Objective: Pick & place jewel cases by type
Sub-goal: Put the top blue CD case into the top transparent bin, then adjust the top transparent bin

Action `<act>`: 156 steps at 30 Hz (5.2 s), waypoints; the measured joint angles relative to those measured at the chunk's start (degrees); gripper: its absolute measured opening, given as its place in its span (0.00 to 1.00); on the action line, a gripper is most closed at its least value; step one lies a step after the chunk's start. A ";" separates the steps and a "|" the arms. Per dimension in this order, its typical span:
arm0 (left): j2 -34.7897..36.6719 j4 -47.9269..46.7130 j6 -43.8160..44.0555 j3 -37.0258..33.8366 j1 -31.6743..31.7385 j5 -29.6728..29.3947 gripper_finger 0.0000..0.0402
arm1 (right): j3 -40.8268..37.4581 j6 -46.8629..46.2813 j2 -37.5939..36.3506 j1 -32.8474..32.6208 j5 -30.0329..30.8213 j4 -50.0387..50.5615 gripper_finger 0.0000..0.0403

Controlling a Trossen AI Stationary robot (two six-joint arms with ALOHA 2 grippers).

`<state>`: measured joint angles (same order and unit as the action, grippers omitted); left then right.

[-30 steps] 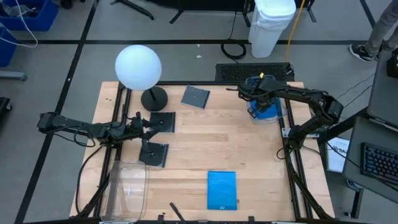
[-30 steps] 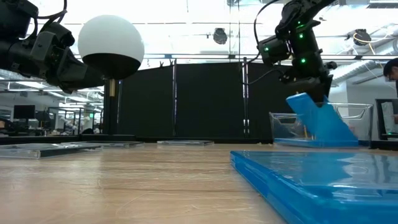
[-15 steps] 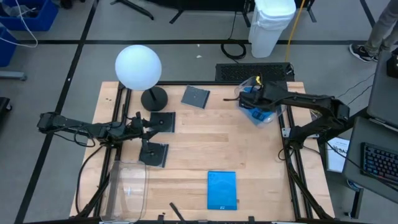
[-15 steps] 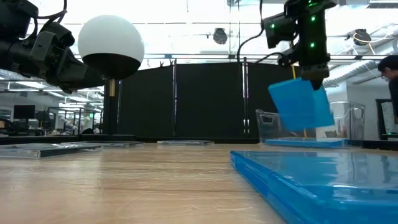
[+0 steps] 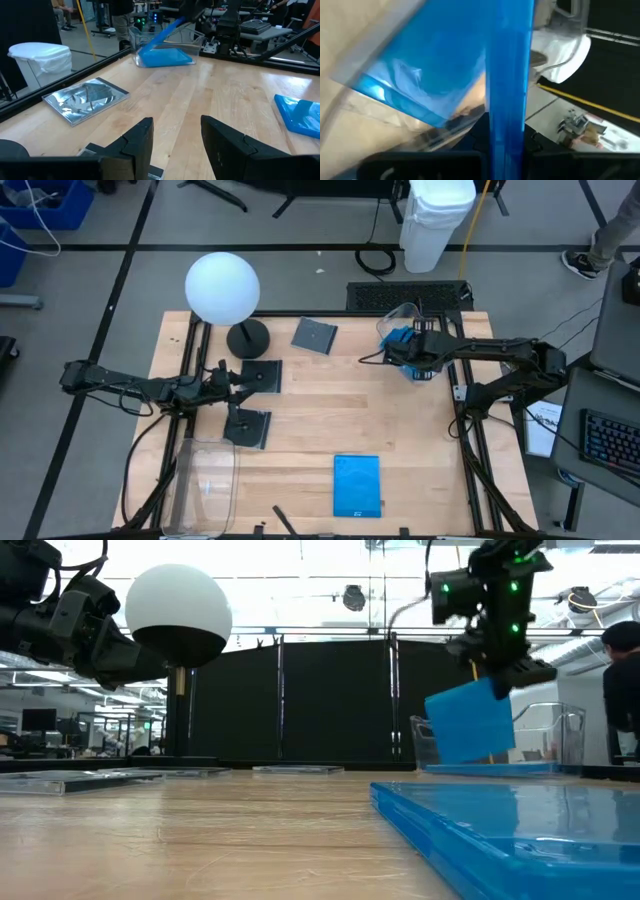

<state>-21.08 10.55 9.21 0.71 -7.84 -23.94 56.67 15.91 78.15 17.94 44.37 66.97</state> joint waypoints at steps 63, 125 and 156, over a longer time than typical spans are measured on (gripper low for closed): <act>-0.01 0.00 0.00 -0.02 0.00 0.00 0.42 | 1.90 -13.59 7.10 4.98 -23.37 -34.91 0.34; -0.01 0.00 0.00 -0.02 0.00 0.00 0.42 | -0.33 -42.17 -1.90 2.46 -31.78 8.74 0.15; 0.00 0.00 0.00 -0.02 -0.01 0.00 0.42 | -0.64 -38.27 -1.70 3.44 -44.51 -23.11 0.15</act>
<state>-21.08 10.55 9.21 0.69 -7.84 -23.94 56.03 -22.36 76.44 21.38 -0.13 43.86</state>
